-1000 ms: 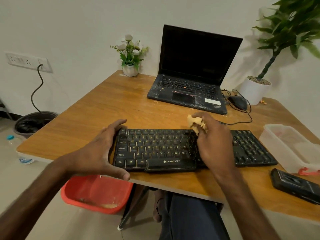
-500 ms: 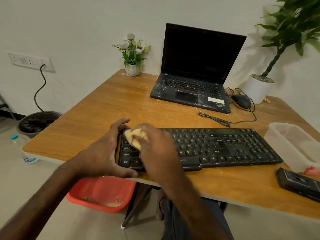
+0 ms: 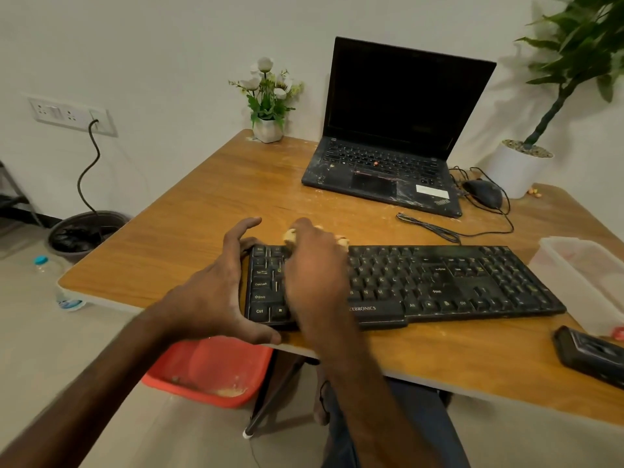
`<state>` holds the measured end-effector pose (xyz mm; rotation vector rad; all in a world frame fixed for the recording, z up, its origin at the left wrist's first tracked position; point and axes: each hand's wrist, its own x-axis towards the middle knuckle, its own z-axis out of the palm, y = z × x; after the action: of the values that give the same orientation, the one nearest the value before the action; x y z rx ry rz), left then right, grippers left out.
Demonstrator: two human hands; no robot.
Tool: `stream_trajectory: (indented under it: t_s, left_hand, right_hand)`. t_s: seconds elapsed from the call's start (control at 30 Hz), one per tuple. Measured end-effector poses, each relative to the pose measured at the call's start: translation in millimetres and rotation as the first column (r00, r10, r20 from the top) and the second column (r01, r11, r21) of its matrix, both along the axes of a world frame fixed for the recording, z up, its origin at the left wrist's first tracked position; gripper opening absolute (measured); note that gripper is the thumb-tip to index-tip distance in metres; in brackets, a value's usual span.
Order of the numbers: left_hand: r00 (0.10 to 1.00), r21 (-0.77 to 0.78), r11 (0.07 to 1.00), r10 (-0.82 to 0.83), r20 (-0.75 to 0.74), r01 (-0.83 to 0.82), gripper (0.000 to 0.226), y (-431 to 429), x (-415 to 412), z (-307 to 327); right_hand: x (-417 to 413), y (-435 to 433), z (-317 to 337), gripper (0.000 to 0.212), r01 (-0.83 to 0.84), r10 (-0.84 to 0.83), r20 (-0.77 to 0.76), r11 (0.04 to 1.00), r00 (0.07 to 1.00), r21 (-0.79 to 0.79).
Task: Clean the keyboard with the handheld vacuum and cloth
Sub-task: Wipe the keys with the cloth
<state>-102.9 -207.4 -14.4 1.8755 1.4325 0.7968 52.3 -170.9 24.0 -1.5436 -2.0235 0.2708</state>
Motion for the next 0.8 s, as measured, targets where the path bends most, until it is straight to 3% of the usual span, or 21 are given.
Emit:
stream_trajectory:
  t_s: [0.1,0.23,0.3,0.4,0.43,0.57,0.63,0.67,0.73,0.8]
  left_hand:
    - [1.0,0.033,0.999,0.02,0.019,-0.02,0.154,-2,0,-4]
    - [0.999,0.044,0.999,-0.005,0.046,0.003,0.156,-1,-2,0]
    - [0.999,0.059,0.998,-0.002,0.05,-0.001,0.157,-2,-2,0]
    - [0.998,0.09,0.996,0.015,0.06,-0.021,0.158,-4,0,0]
    - [0.998,0.102,0.995,0.01,0.062,-0.017,0.157,-4,0,-1]
    - [0.999,0.139,0.99,-0.016,0.039,0.01,0.151,-4,1,-1]
    - [0.998,0.133,0.991,-0.028,0.059,0.02,0.15,-5,1,0]
    - [0.998,0.134,0.991,-0.028,0.064,0.019,0.149,-6,0,1]
    - [0.998,0.147,0.989,-0.017,0.061,0.008,0.147,-7,-1,0]
    - [0.999,0.168,0.986,0.0,0.046,-0.007,0.144,-8,-1,0]
  right_hand:
    - [-25,-14,0,0.034,-0.241,0.243,0.047,0.969,0.969,-0.047]
    - [14,-6,11,0.025,-0.429,0.377,-0.31,0.896,0.873,-0.117]
    - [34,-8,10,0.031,-0.504,0.463,-0.276,0.858,0.842,-0.095]
    - [42,-31,-3,0.051,-0.61,0.611,-0.032,0.784,0.791,-0.118]
    - [45,-39,-7,0.052,-0.635,0.638,-0.019,0.763,0.77,-0.116]
    - [73,-54,10,0.04,-0.709,0.679,-0.202,0.675,0.706,-0.206]
    - [83,-45,23,0.039,-0.683,0.618,-0.302,0.699,0.726,-0.212]
    - [86,-36,28,0.039,-0.628,0.545,-0.365,0.761,0.755,-0.164]
    - [87,-17,31,0.04,-0.425,0.392,-0.469,0.904,0.791,0.04]
    - [85,-6,25,0.042,-0.232,0.291,-0.459,0.955,0.839,0.183]
